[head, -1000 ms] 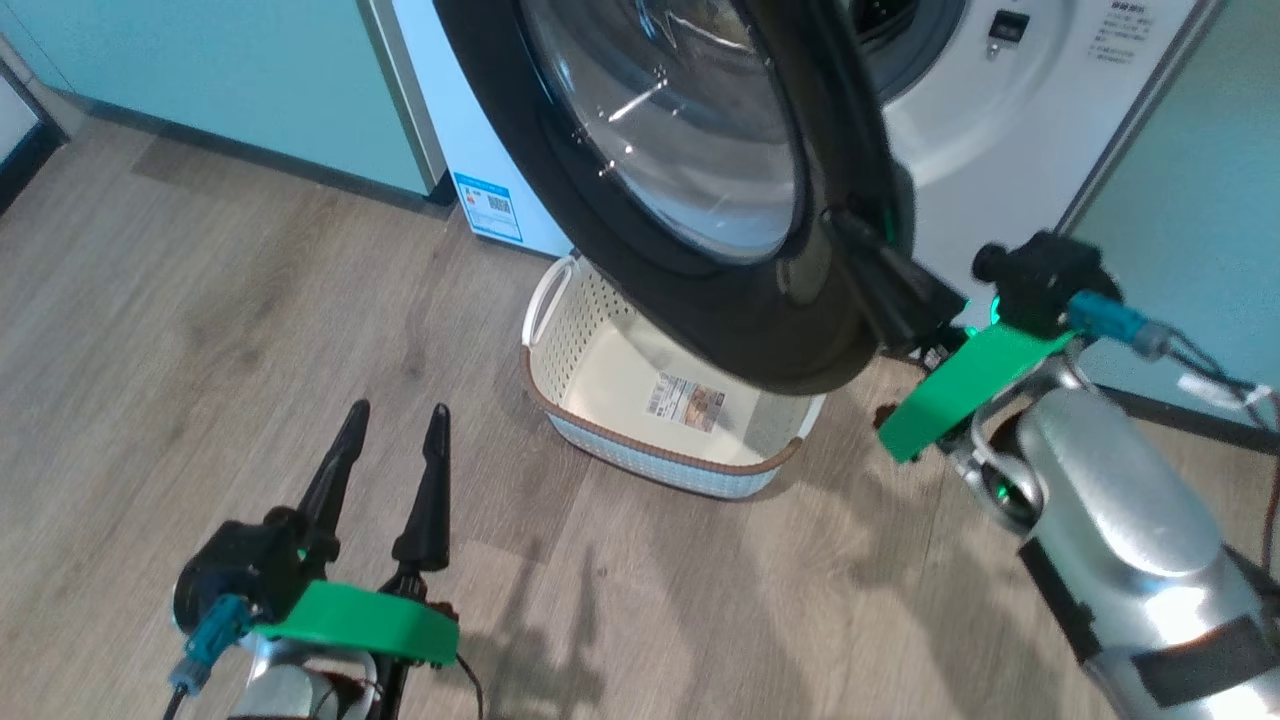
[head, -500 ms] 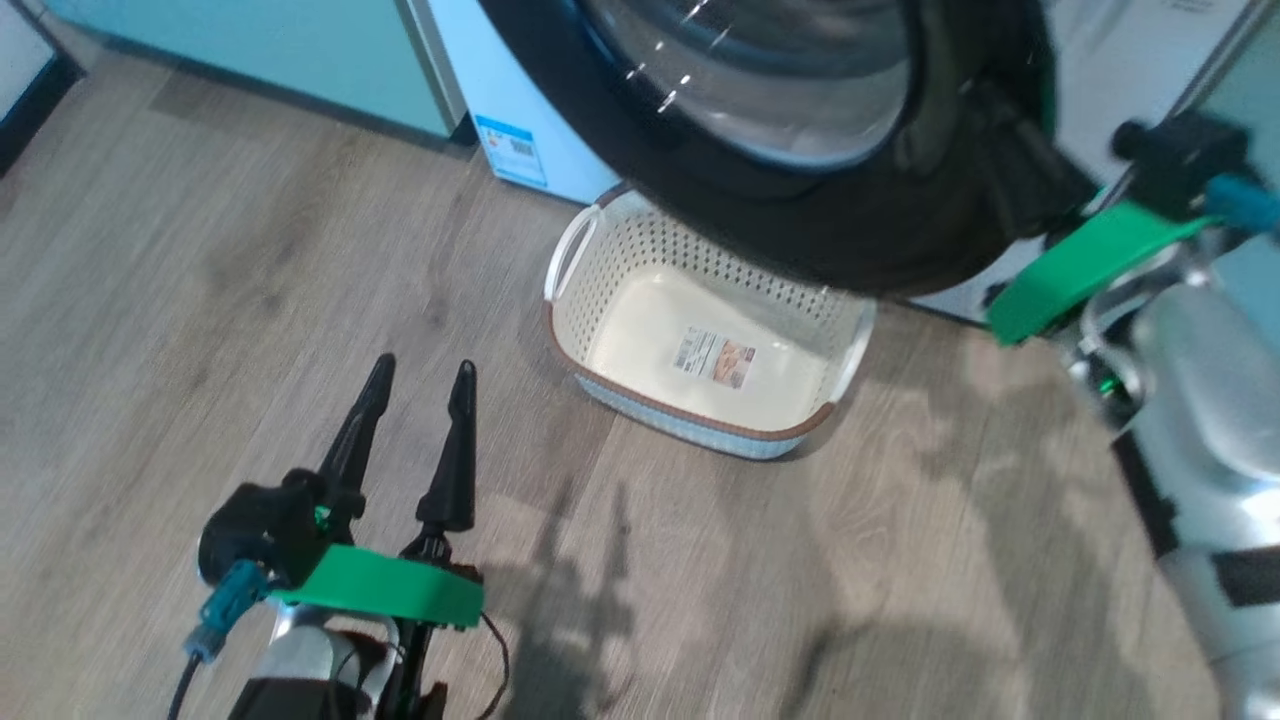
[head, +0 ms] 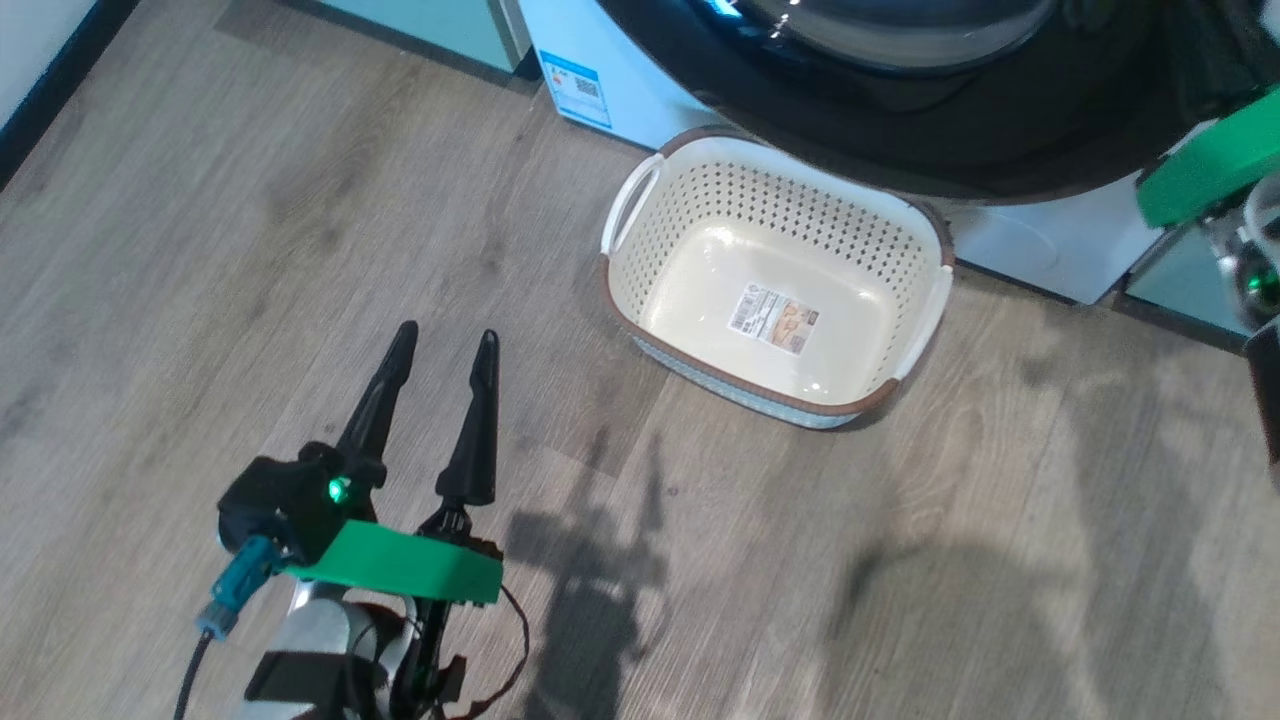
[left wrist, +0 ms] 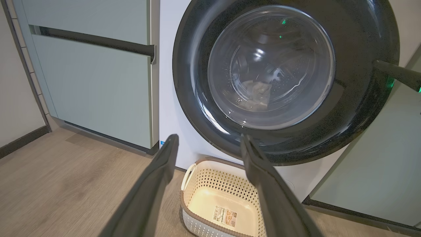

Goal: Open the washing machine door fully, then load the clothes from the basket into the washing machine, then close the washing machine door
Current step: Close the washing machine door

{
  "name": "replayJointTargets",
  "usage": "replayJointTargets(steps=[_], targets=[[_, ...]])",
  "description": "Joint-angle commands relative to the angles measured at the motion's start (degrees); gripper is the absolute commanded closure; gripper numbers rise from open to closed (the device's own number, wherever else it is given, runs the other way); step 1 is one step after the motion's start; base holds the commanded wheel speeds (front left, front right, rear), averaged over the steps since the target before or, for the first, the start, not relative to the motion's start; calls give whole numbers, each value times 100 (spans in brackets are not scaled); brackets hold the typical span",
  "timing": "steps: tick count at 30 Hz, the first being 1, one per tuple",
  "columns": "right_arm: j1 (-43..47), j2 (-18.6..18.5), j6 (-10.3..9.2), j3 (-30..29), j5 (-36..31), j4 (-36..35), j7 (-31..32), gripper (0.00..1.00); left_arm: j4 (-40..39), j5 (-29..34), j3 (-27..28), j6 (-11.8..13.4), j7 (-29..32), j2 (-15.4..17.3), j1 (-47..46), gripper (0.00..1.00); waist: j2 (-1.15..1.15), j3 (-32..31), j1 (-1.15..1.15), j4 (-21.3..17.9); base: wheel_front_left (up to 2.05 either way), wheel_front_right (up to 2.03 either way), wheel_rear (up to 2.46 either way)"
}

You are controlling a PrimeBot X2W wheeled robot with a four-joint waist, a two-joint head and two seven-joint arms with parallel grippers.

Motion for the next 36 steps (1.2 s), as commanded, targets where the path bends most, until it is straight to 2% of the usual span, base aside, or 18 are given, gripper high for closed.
replayJointTargets(steps=[1,10,23,29,36], targets=[[-333,-38,24,-52,-78,-75,-36,100,-166,65,145,-19,-34,28,-209,0,0,80,0,77,0,0,0],[-864,-205,24,-293,-284,236,-36,100,-158,-61,-29,33,-34,22,-387,0,0,324,0,262,0,0,0],[-988,-203,24,-118,-288,340,-36,100,-90,-74,-75,87,-34,21,-485,0,0,381,0,292,0,0,0],[-600,-107,24,130,-33,-5,-36,100,-54,-30,-16,85,-34,21,-448,0,0,265,0,199,0,0,0],[312,-82,24,351,259,-905,-36,100,-42,81,89,46,-34,21,-345,0,0,50,0,-57,0,0,0]])
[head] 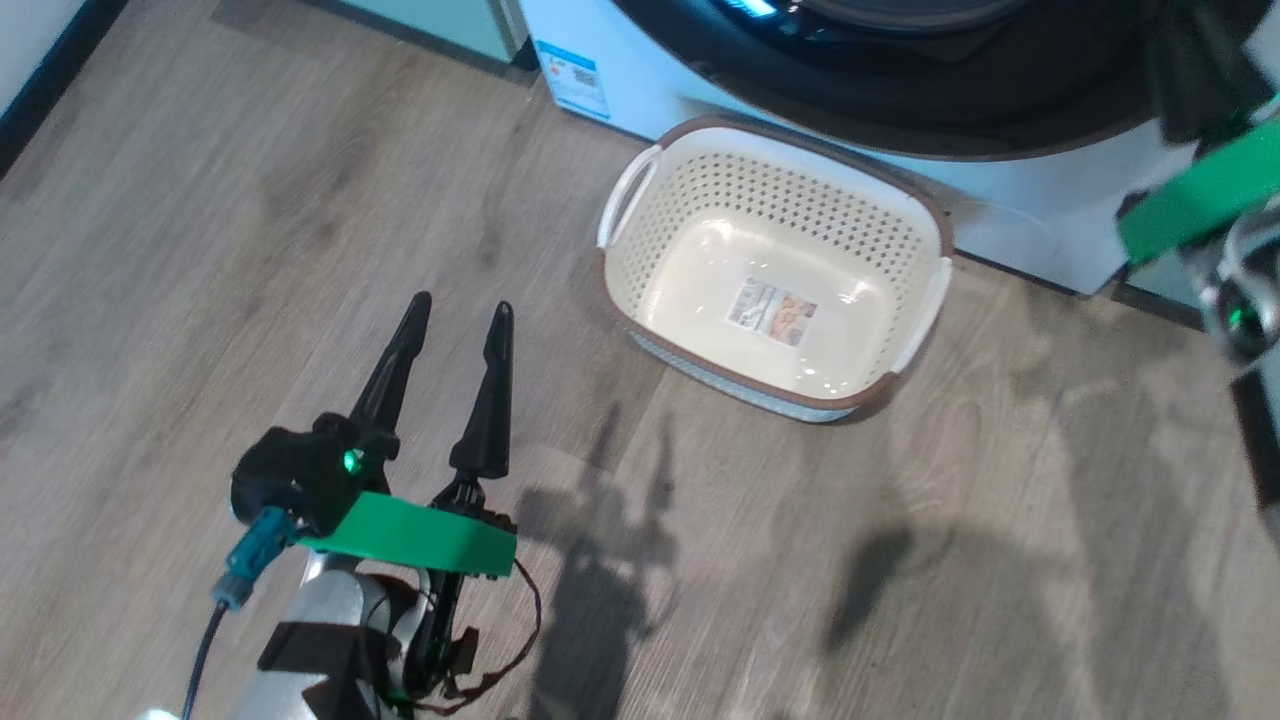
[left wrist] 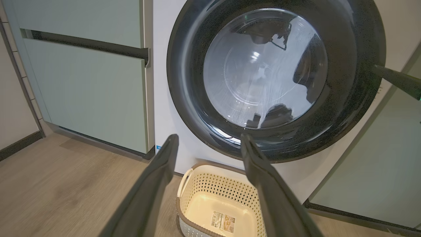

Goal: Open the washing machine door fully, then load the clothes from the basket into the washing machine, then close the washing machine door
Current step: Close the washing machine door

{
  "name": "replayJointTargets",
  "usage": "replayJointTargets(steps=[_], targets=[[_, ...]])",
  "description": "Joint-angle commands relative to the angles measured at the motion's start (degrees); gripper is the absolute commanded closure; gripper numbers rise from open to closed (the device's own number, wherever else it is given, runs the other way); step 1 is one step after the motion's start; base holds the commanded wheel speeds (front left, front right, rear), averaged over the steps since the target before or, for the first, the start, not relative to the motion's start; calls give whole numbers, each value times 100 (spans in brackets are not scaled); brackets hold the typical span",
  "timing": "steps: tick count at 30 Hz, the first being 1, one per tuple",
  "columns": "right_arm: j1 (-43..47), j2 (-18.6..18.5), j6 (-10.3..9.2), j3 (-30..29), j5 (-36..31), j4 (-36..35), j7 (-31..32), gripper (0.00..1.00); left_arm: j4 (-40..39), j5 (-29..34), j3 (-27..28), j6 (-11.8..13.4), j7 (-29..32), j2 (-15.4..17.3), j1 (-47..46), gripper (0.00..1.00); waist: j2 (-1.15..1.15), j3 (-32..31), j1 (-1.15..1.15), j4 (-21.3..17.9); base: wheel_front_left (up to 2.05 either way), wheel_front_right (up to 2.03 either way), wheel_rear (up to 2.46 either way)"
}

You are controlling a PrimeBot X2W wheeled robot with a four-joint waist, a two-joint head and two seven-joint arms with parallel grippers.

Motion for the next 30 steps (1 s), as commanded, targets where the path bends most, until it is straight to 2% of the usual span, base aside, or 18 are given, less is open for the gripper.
replayJointTargets(steps=[1,12,13,14,15,16,30], targets=[[116,68,24,52,73,-351,-36,100,-175,89,229,-8,-33,52,-5,0,0,-89,1,-113,0,0,0],[1983,8,24,-93,125,-1783,-36,100,-63,245,350,-145,-33,52,73,0,0,-475,1,-678,0,0,0],[2153,31,24,-132,125,-1855,-36,85,-48,264,362,-150,-33,52,94,0,0,-515,1,-733,0,0,0],[2310,48,24,-167,119,-1925,-36,58,-41,273,370,-161,-33,52,109,0,0,-546,1,-786,0,0,0],[2451,77,24,-224,113,-1991,-36,22,-35,278,386,-166,-33,53,125,0,0,-576,1,-846,0,0,0],[2585,114,24,-294,93,-2051,-36,0,-22,291,398,-172,-33,58,143,0,0,-601,1,-902,0,0,0],[4120,668,24,-1008,-137,-2682,-36,0,295,260,463,-206,-15,138,471,0,0,-1272,1,-1560,0,0,0]])
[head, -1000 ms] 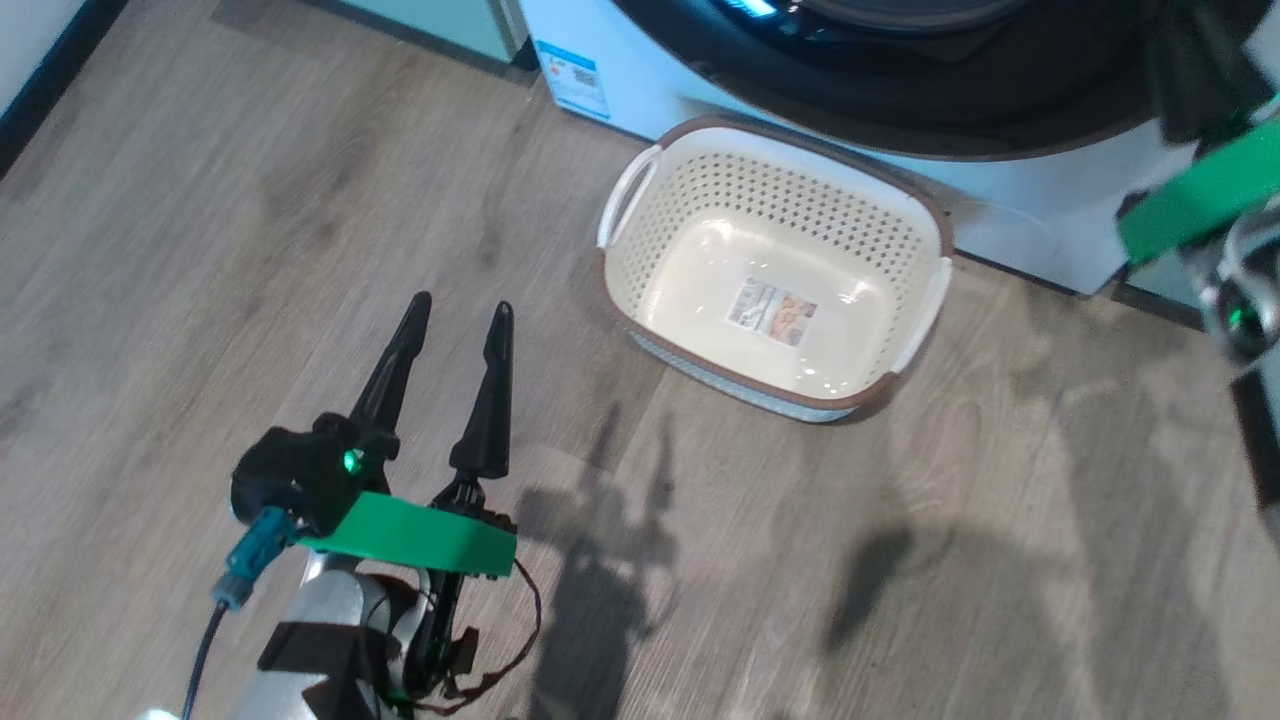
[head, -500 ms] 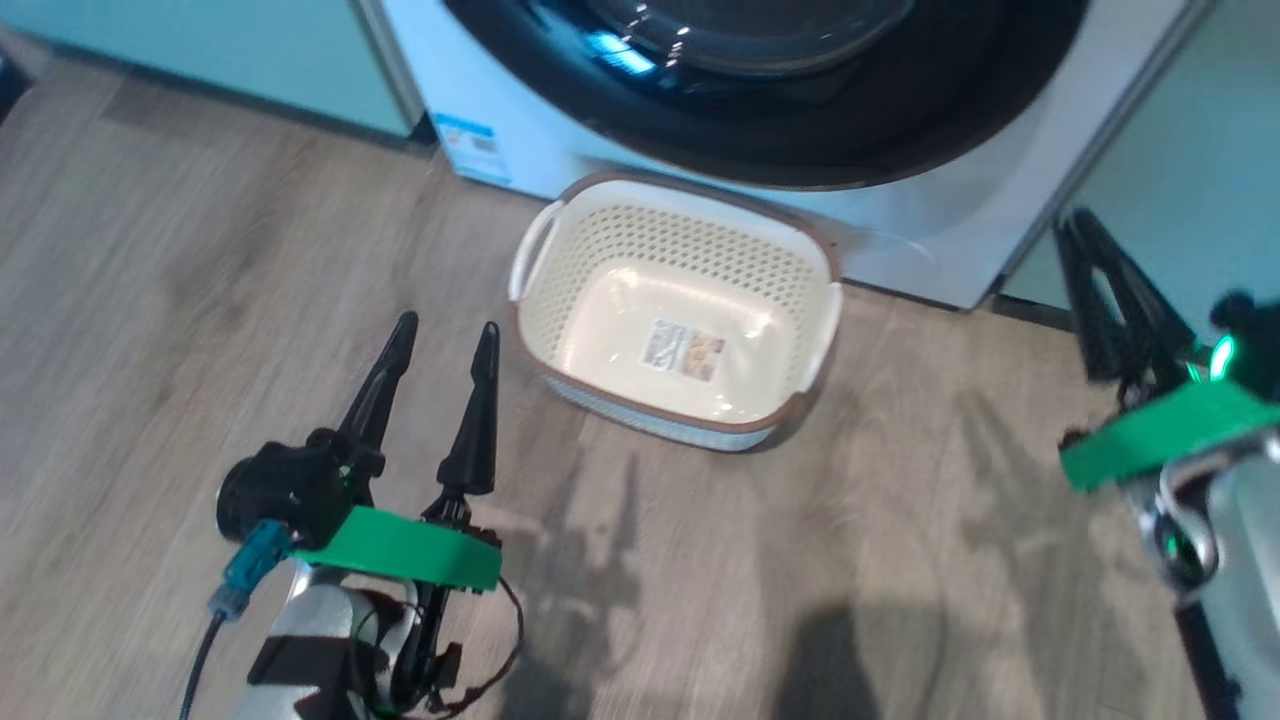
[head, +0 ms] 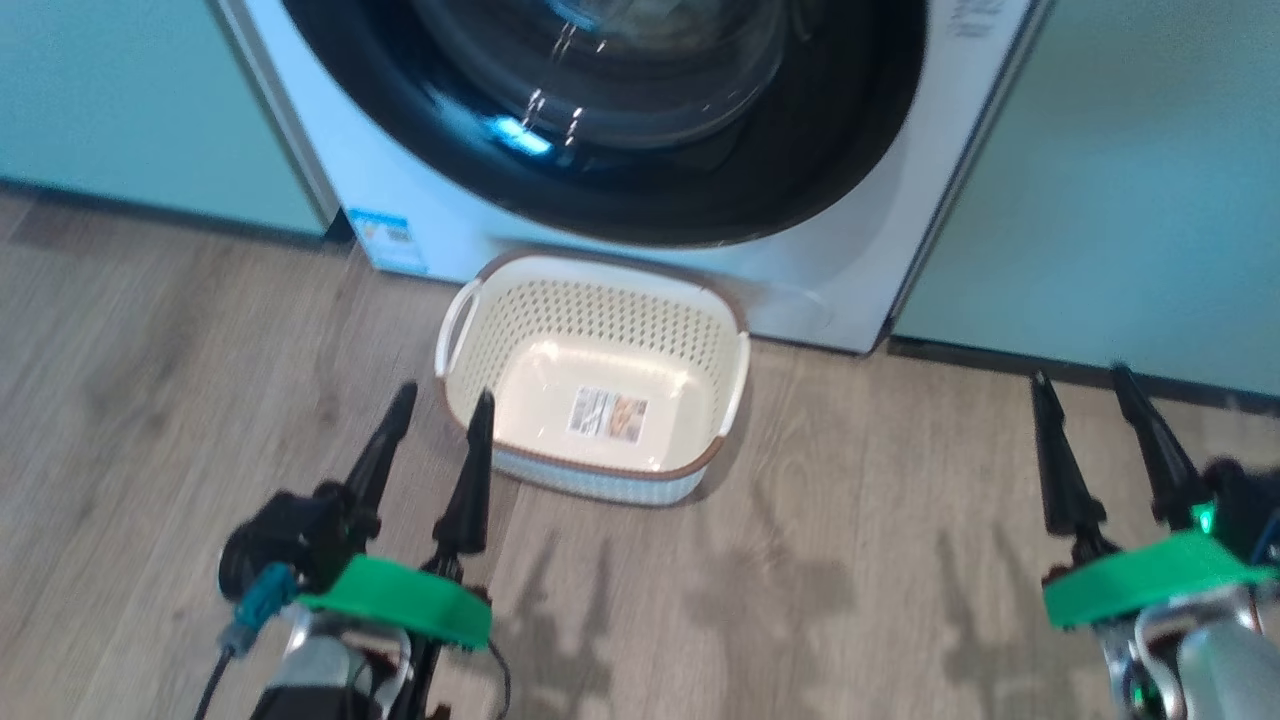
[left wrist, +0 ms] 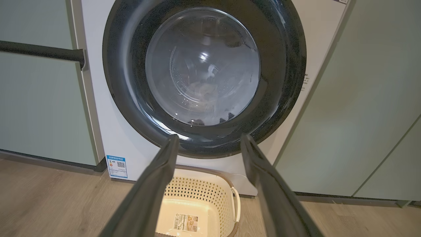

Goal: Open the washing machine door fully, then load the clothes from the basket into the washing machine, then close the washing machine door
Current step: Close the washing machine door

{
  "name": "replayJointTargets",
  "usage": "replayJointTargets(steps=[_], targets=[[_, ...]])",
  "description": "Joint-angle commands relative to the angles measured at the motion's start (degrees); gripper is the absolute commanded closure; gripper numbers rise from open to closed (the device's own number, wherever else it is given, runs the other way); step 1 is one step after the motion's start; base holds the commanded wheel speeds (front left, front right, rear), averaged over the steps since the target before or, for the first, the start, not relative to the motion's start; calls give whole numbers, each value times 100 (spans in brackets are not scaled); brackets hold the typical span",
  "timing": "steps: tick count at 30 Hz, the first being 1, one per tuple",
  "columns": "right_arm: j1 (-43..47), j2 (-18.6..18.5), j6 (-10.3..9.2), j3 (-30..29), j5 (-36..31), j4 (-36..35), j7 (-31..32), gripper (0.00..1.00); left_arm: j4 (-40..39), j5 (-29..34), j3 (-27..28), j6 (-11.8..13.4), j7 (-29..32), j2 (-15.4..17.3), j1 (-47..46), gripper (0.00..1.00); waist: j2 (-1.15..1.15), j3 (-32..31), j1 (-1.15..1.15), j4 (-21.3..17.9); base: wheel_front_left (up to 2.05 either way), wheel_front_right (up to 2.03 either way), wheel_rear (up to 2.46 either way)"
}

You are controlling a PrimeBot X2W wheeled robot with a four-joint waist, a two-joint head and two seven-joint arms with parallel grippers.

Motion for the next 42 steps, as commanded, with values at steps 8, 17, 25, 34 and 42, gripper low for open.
replayJointTargets(steps=[8,17,25,34,42], targets=[[780,112,24,-177,-155,-739,37,0,-138,-30,176,45,96,121,223,0,0,-429,1,-382,0,0,0],[1457,136,24,-210,-101,-1376,226,0,-196,-87,171,104,226,161,508,0,0,-698,1,-553,0,0,0],[1809,137,24,-321,-10,-1722,329,0,-274,-130,182,156,301,205,631,0,0,-749,1,-658,0,0,0],[1856,137,24,-342,46,-1781,349,0,-321,-132,158,212,328,233,646,0,0,-736,1,-707,0,0,0],[1848,138,24,-344,61,-1749,341,0,-315,-159,140,251,338,251,643,0,0,-742,1,-722,0,0,0]])
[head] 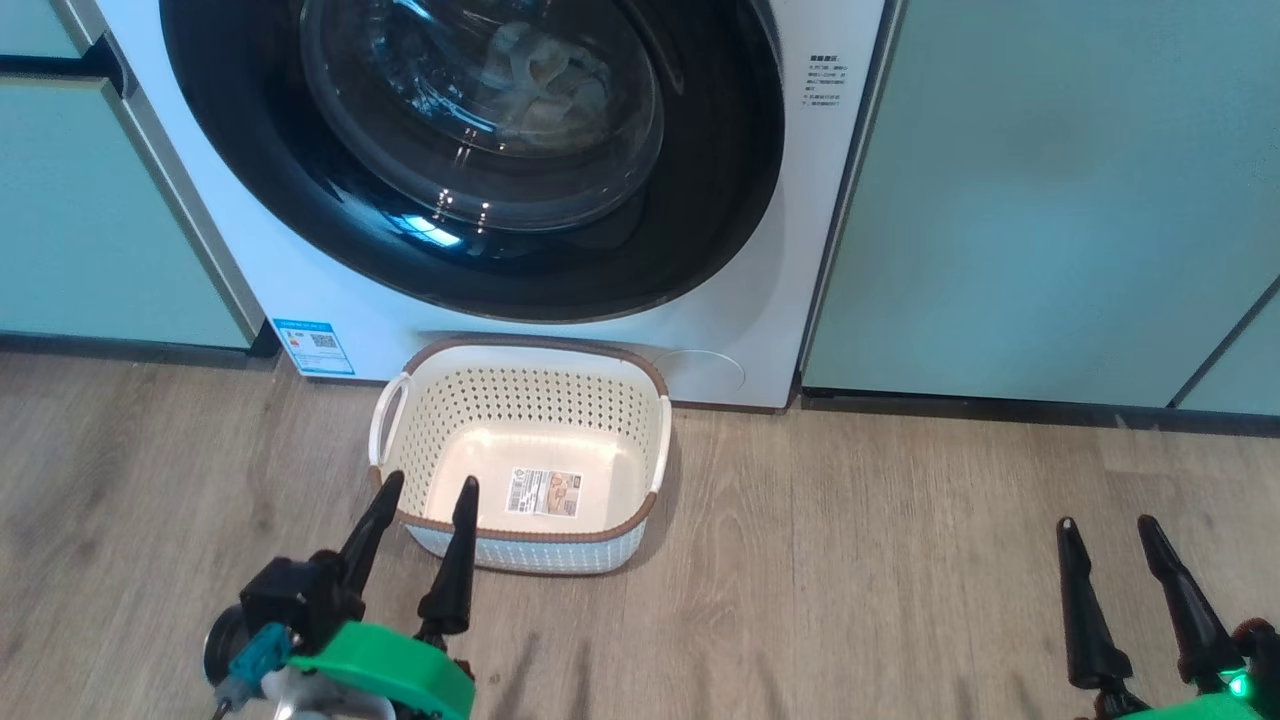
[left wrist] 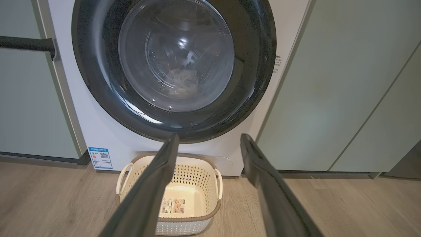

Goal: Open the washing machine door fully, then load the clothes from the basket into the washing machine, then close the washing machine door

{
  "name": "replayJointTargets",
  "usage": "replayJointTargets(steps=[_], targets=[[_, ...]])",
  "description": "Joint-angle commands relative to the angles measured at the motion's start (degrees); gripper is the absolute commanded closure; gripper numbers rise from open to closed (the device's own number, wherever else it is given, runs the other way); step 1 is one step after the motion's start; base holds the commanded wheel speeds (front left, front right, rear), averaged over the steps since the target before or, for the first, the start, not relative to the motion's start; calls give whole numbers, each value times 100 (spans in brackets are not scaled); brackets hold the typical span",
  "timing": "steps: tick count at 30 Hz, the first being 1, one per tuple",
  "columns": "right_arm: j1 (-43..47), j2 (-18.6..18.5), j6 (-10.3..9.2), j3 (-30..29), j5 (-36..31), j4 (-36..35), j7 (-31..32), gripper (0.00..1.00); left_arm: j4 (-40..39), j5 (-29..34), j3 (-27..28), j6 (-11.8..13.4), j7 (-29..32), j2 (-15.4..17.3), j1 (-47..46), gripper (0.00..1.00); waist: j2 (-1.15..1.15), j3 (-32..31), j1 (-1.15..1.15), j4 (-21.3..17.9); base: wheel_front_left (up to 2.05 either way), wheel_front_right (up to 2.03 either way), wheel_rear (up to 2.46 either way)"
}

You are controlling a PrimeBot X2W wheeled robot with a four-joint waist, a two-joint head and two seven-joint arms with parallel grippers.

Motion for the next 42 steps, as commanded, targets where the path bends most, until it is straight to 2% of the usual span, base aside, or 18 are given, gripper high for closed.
replayJointTargets(steps=[1,18,19,42], targets=[[-169,-48,24,83,37,-186,-20,0,-204,-42,185,40,21,78,-131,0,0,-1,0,-2,0,0,0],[-260,-48,24,167,99,-185,-137,0,-225,16,133,142,29,188,-150,0,0,36,0,-12,0,0,0],[-7,2,0,40,78,27,-61,100,-5,-23,-37,120,42,97,0,100,0,37,0,-12,0,0,0],[-256,-85,4,59,1479,405,146,100,354,-1322,116,4,314,44,-175,100,0,18,0,42,0,0,0]])
